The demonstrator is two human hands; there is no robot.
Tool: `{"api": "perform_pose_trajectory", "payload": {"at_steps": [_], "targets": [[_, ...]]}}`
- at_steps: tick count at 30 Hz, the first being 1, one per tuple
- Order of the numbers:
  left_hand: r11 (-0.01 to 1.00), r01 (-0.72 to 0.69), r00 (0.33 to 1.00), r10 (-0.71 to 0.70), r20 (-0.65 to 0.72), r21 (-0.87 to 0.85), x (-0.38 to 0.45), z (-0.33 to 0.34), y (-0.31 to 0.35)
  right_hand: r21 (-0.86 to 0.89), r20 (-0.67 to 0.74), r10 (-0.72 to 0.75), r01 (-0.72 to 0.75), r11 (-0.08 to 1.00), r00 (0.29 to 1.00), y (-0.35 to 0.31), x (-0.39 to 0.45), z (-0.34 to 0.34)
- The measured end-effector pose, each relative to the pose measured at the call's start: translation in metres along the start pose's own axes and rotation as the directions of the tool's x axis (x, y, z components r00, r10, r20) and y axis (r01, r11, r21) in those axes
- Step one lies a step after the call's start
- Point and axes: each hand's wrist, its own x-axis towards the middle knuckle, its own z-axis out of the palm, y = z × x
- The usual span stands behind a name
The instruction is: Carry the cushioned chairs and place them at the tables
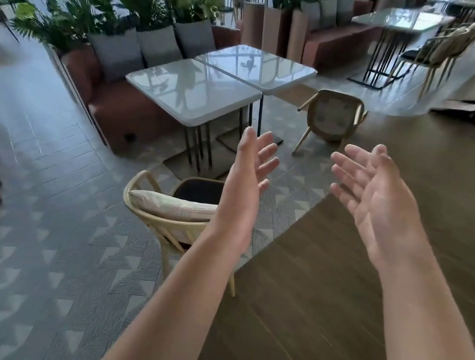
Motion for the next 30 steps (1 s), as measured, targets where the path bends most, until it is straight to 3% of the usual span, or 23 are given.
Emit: {"api": "perform_pose_trajectory", "payload": {"at_steps": [12,19,30], "targets": [[0.997,0.073,0.993,-0.073,0.088,0.002,0.134,0.070,-0.038,-0.007,-0.129,0.056,-0.058,0.998,0.990,0.016,0.124,-0.059],[0.998,0.063,0.983,-0.062,0.174,0.001,0.284,0.105,-0.048,-0.205,-0.218,-0.043,-0.002,0.979,0.975,0.010,0.248,-0.064],[0.994,0.103,0.950,-0.106,0.292,0.025,0.439,0.175,-0.061,-0.077,-0.335,0.004,-0.032,0.997,0.942,0.003,0.401,-0.104]]}}
